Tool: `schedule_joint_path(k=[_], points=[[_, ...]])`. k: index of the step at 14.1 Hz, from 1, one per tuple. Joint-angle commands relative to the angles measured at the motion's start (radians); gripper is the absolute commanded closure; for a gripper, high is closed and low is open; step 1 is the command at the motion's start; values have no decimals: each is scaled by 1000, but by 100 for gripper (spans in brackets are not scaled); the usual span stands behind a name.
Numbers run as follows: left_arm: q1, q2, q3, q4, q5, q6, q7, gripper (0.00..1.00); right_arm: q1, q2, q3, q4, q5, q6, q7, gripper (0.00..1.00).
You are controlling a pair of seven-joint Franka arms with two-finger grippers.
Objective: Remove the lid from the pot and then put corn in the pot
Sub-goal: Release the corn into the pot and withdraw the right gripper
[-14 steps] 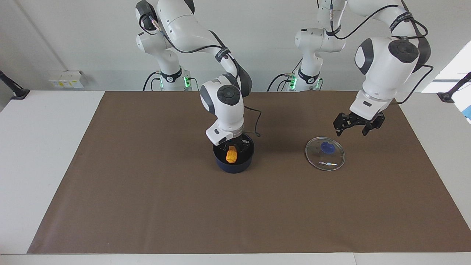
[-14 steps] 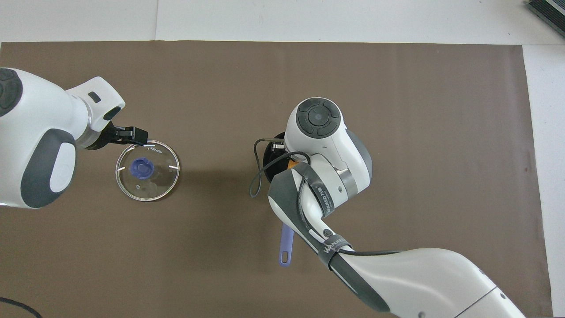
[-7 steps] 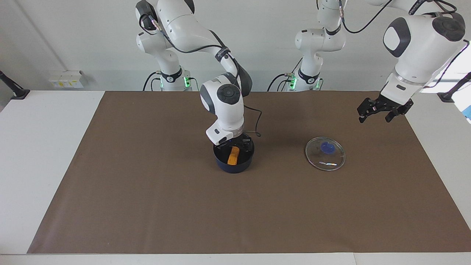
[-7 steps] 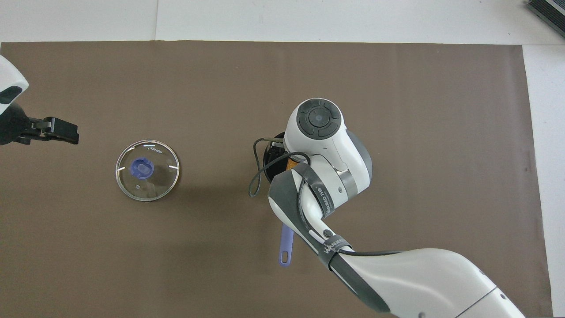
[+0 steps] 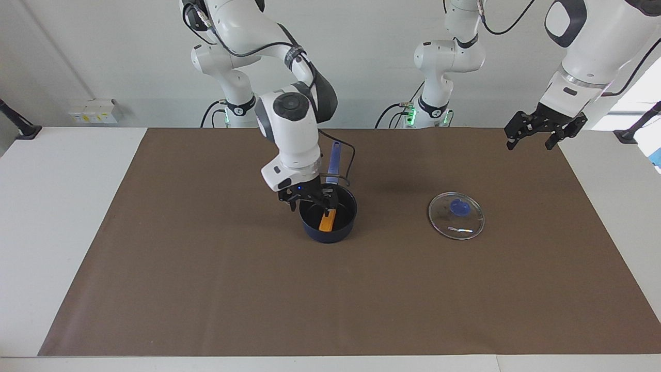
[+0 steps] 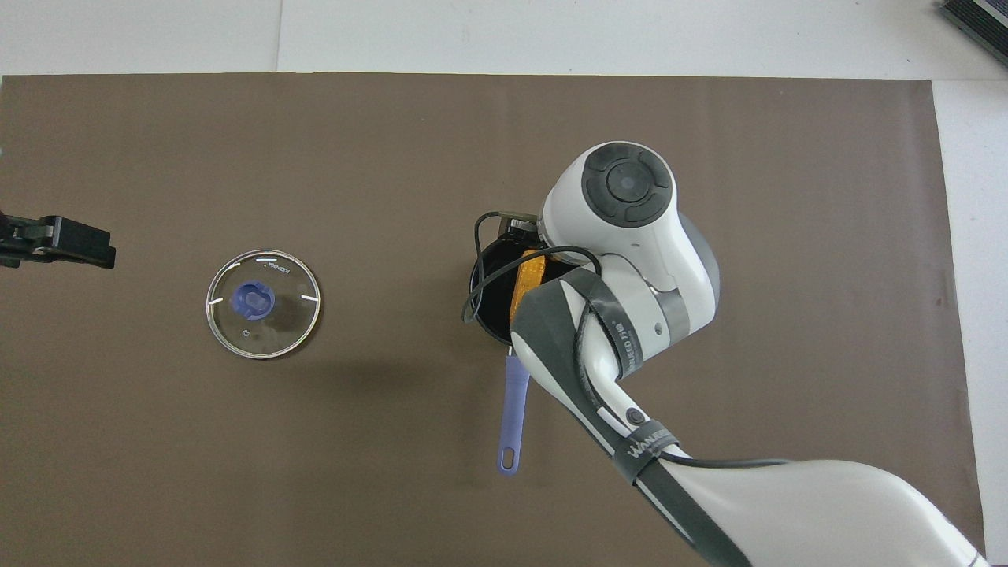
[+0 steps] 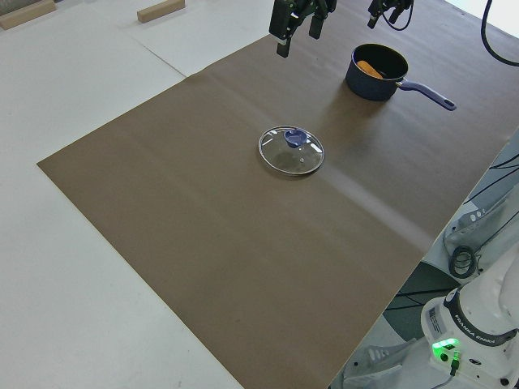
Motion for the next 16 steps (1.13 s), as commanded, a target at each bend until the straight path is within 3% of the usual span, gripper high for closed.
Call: schedule_joint_path(k=[1,5,12,16], points=[[4,-21,-1,-19,-10,-25,3,0,-80,-61,7,-13,-1,-68,-77,0],[5,-30,-1,-27,-16,-39,5,0,-188,-115,7,-15,-7,-129,-223,0],[2,-33,2,-7,-63,-33,-6,0,-280,-244,7,-15,-7,-369,-409,0],[-7,-35,1,-9,-62,-42,0,0,-318,-256,5,-5,21,-393,-414,0]])
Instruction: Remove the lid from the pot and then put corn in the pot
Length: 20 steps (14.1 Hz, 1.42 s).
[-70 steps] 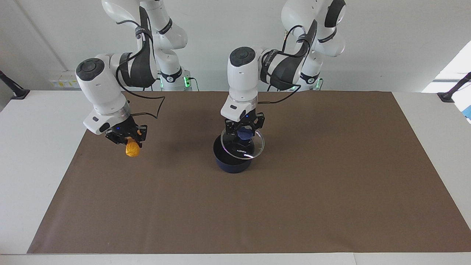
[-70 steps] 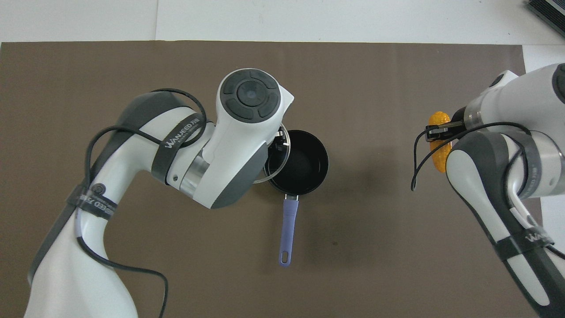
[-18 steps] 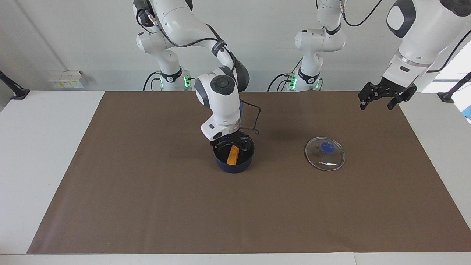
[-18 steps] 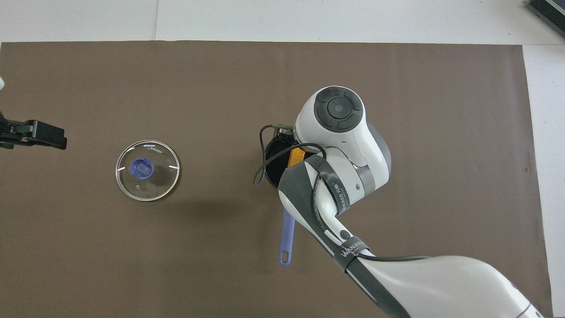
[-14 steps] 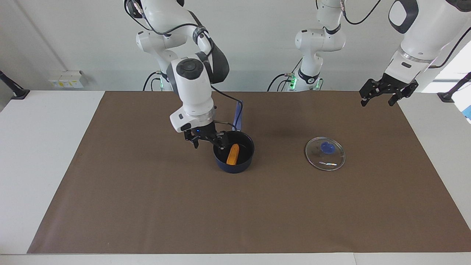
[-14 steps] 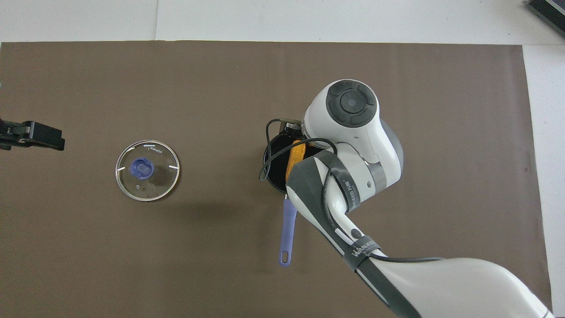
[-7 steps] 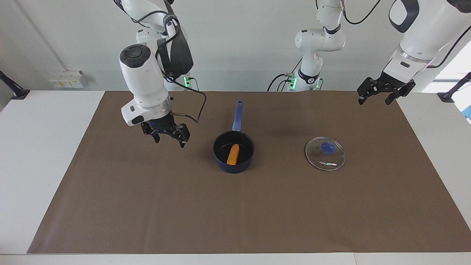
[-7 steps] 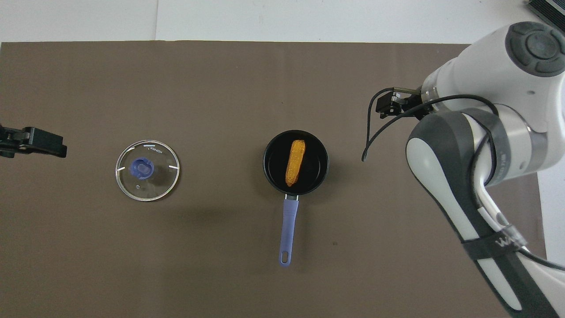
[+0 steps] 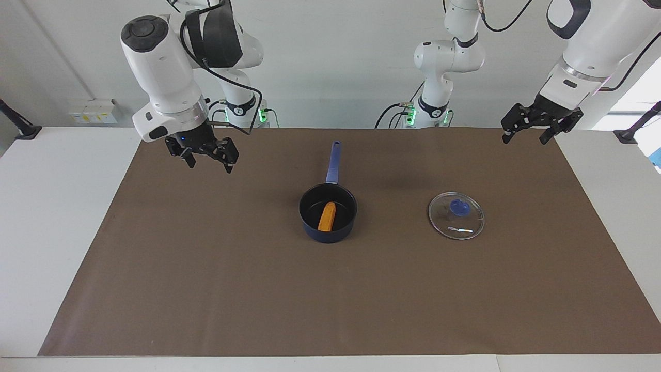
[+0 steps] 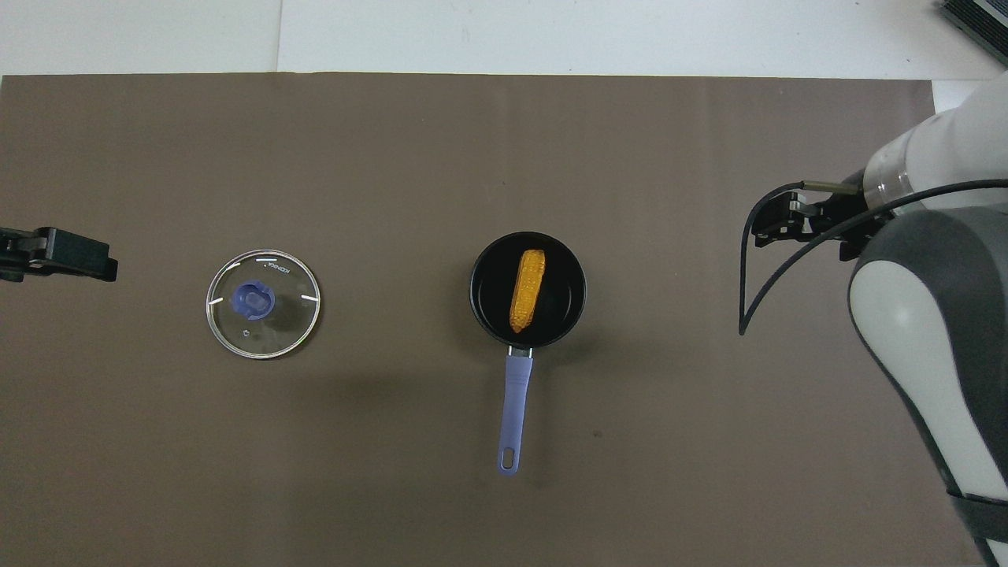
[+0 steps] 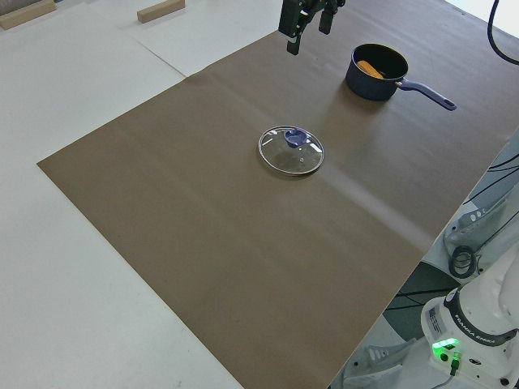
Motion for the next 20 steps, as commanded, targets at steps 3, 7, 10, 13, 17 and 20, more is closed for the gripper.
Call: schedule_joint_path(k=[3,7,10,13,17,20], points=[[4,-16,2,-8,-14,-7,-1,0,-51,-6,6,-9,106,14,-31,0],[6,-16,3,-6,-8,-7,0,0,-75,-35,-3,1,85,47,-136,0],[4,-16,3,-6,-7,-7,-1,0,-80,-67,-18,27,71,-68,-135,0],[6,-16,3,-6,-7,-7,-1,0,-80,-97,-20,47,70,-81,-138,0],[6,-14,3,-6,-7,-7,0,0,-78,-138,-12,24,2,-201,-179,0],[6,-16,3,-6,-7,-7,-1,0,-64,-138,-17,27,13,-202,-175,0]])
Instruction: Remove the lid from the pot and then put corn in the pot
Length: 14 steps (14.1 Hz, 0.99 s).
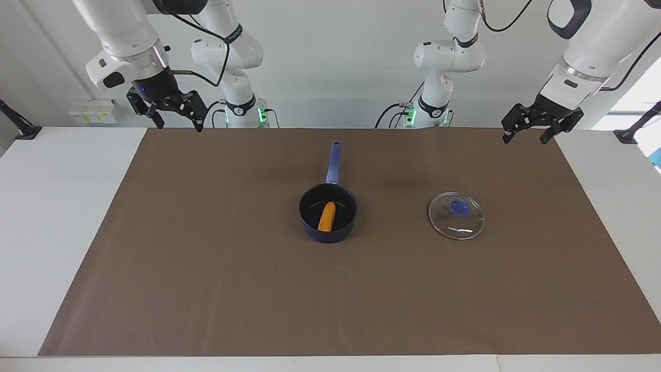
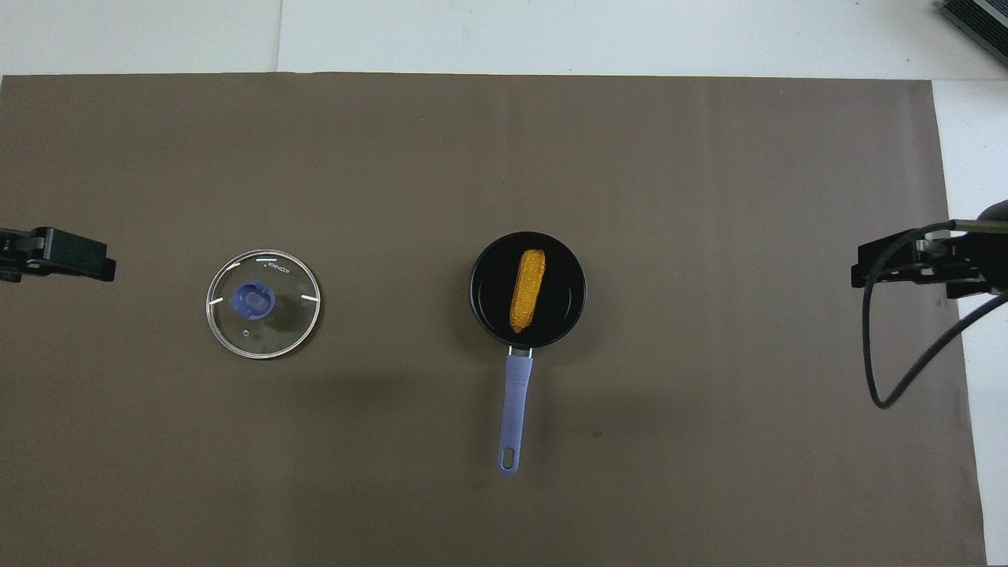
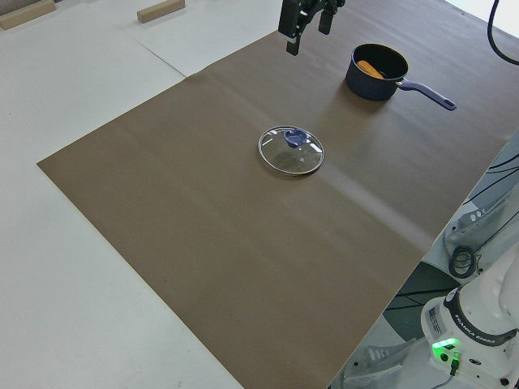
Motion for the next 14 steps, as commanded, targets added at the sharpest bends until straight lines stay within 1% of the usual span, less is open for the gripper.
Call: schedule_joint_path(k=[1,3,5,7,14], points=[[5,-16,-1,-6,-7,-7,-1,0,2,-12,-2,-12,-20,-6,-38,0],[5,-16,-1,-6,-7,-7,-1,0,2,-14,-49,-15,-7,-6,-56,0],[5,-16,-1,-6,-7,-7,-1,0,2,-12,-60,-12,-3,19,-99,0],[5,-16,-1,-6,-7,-7,-1,0,6,-14,-88,-14,-3,21,-109,0],[5,-14,-1,-6,-7,-7,0,0,22,-17,-103,-12,-5,11,-102,0]])
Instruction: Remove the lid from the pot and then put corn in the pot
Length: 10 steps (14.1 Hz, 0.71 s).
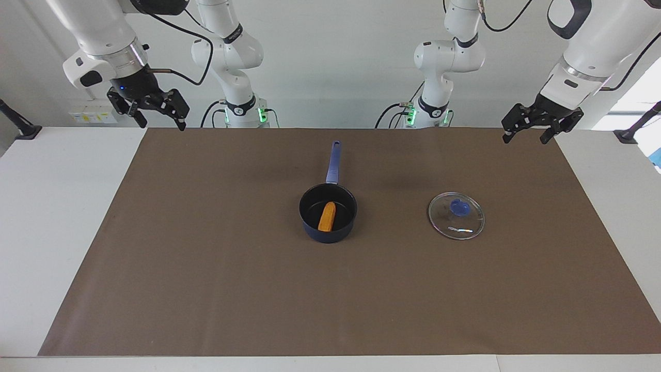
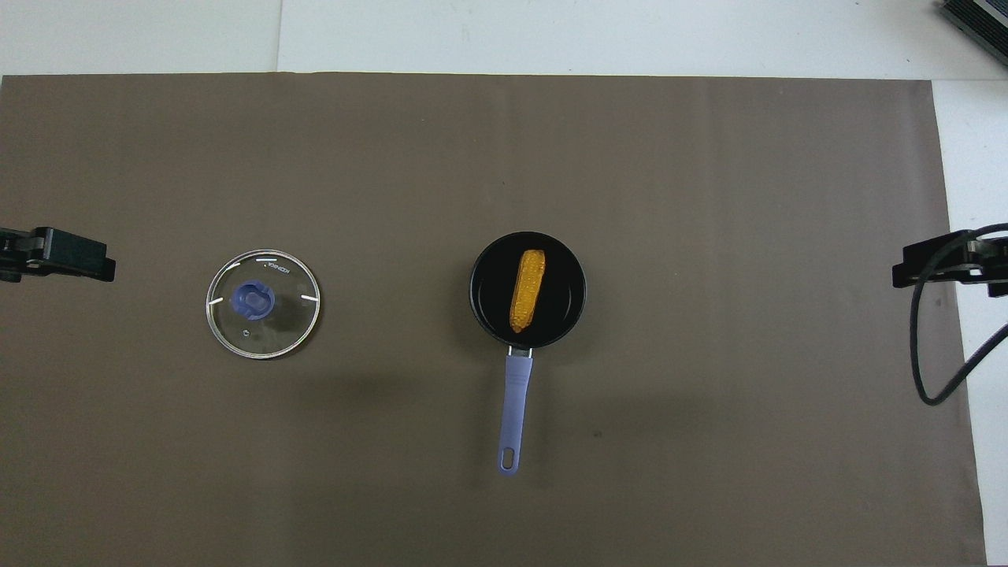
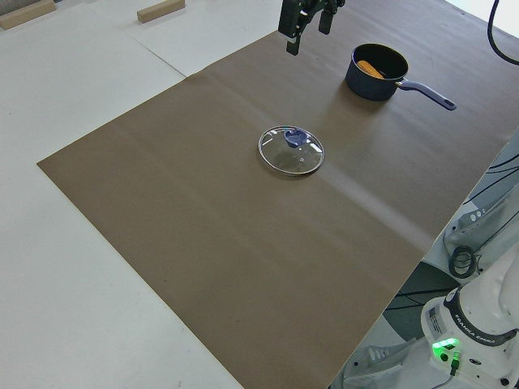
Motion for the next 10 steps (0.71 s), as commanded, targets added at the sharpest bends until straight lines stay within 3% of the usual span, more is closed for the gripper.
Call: schedule_joint_path(k=[1,10], points=[[5,-16,-1,-6,-7,-7,-1,0,10,-19,-16,-11,-3,4,-21,0],[5,-16,-1,-6,-7,-7,-1,0,12,-42,-7,-31,-65,41,-47,0]])
